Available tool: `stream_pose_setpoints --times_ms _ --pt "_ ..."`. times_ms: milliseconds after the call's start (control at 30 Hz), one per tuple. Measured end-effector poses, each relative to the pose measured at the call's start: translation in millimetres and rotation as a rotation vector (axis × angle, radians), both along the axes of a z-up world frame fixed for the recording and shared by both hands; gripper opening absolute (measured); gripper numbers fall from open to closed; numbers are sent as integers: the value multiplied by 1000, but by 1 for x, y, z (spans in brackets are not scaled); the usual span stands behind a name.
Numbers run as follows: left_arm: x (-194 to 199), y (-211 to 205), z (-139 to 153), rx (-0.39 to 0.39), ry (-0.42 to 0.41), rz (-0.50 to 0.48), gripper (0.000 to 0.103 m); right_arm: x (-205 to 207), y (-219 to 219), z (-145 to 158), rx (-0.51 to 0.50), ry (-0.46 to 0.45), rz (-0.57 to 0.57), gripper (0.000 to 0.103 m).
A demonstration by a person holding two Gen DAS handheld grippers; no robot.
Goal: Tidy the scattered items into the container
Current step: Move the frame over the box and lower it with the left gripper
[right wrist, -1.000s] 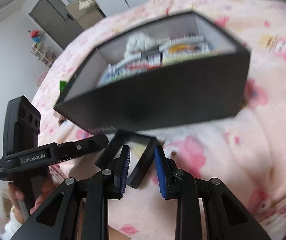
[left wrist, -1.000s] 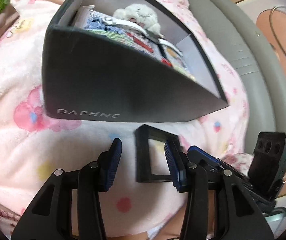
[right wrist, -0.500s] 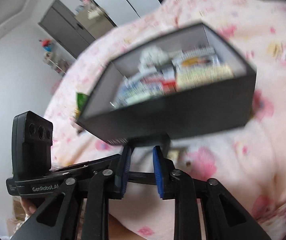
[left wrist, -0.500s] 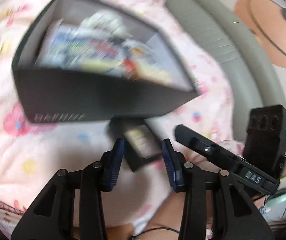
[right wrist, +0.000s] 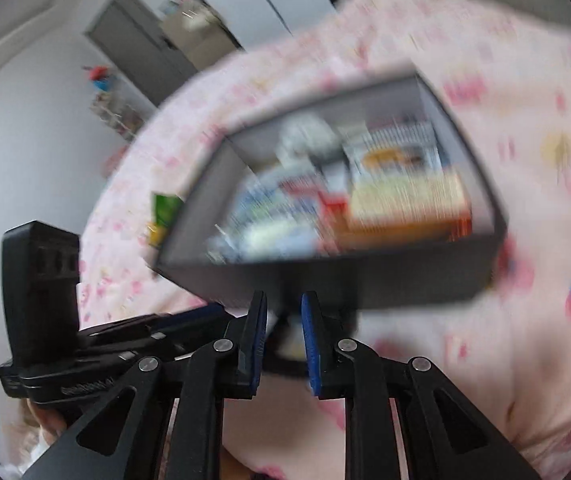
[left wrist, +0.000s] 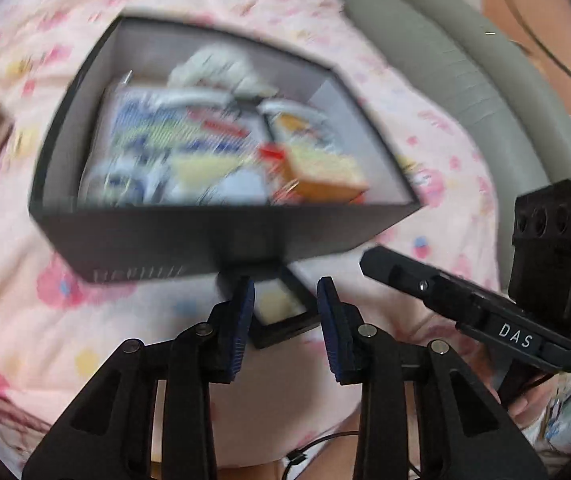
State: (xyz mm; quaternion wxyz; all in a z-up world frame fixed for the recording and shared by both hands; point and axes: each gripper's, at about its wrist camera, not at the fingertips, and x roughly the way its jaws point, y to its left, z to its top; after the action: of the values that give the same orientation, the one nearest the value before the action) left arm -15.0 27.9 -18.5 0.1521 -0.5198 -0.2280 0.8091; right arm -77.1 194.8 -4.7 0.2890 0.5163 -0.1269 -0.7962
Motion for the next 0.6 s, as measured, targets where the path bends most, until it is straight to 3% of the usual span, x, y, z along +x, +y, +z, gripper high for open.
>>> stream_pose_setpoints --times_ms 33,100,167,233,333,433,600 --pt "-2 1 -10 -14 -19 7 34 -2 1 -11 6 -37 -8 20" --pt "-7 3 -25 -33 -45 11 43 -8 -2 -34 61 -99 -27 37" --pt "-11 3 -38 -12 -80 12 46 -12 -4 -50 99 -149 -52 38" --pt "-12 4 -51 19 -109 16 44 -16 -6 -62 68 -195 -51 37" --pt "-6 4 -54 -2 -85 17 34 -17 -11 -74 30 -244 -27 33" --pt "4 0 -41 -4 -37 26 34 -5 -17 -60 15 -170 17 31" --pt "23 -8 0 62 53 32 34 23 -13 0 -75 34 54 27"
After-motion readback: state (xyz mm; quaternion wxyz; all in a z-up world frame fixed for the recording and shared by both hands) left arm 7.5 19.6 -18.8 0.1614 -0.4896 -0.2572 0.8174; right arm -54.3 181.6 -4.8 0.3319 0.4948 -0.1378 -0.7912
